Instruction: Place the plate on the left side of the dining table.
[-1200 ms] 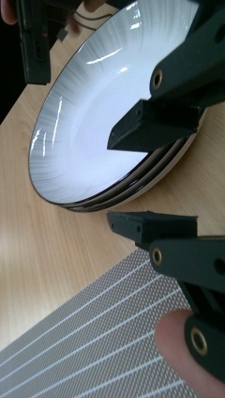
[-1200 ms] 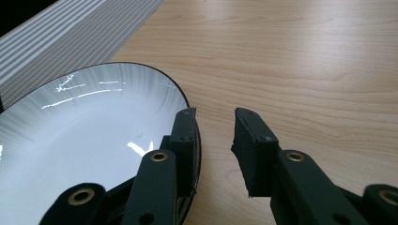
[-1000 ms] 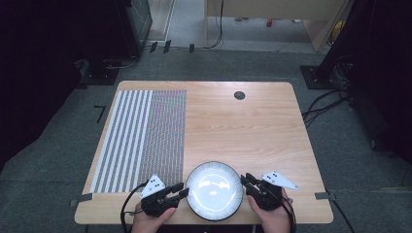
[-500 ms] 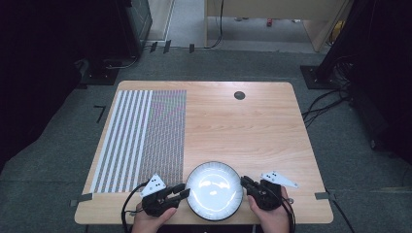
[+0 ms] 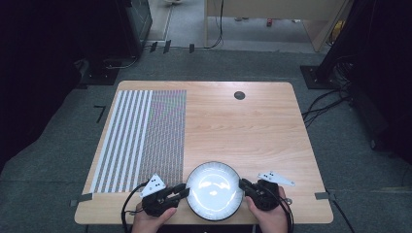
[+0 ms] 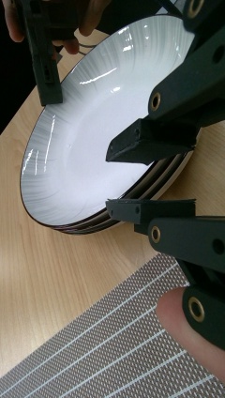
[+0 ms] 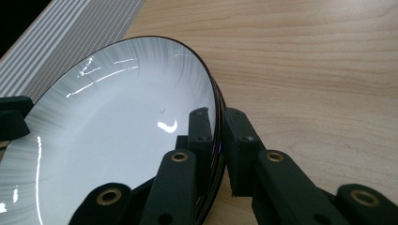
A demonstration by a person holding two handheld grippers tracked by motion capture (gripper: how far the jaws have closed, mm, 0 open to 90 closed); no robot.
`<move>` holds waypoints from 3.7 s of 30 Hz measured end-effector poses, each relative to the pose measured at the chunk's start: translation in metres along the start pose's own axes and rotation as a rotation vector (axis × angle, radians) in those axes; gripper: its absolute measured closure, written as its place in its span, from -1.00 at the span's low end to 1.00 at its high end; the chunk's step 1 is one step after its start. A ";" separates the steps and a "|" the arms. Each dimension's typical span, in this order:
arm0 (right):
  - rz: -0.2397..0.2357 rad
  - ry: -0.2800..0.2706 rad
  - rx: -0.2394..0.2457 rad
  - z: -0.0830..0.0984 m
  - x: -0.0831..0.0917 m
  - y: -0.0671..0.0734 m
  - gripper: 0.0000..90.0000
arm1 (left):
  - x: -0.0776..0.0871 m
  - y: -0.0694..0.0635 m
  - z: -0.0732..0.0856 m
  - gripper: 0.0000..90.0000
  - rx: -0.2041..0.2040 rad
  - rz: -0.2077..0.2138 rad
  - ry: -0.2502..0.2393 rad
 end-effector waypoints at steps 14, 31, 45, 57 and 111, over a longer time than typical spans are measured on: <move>-0.039 0.018 -0.090 0.000 -0.003 -0.005 0.78 | -0.002 -0.002 0.000 0.60 -0.001 -0.023 -0.005; -0.110 -0.002 -0.188 -0.006 0.004 -0.012 0.89 | -0.003 -0.003 0.001 0.57 -0.002 -0.029 -0.009; -0.186 -0.018 -0.251 -0.008 0.006 -0.015 0.81 | -0.005 -0.004 0.002 0.55 -0.007 -0.048 0.000; -0.160 -0.014 -0.229 -0.006 0.001 -0.013 0.74 | -0.005 -0.004 0.002 0.54 -0.004 -0.049 -0.004; 0.012 0.001 -0.083 -0.010 -0.002 0.003 0.98 | -0.008 -0.006 0.003 0.38 -0.030 -0.056 -0.002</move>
Point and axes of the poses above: each handheld gripper's, and its own axes: x roughly backward along the jaws, z roughly out of its underside, y roughly to its left, the point moved 2 cm from there along -x, roughly forward along the jaws, and after that the axes turned 11 degrees about -x, right-handed, at the moved point
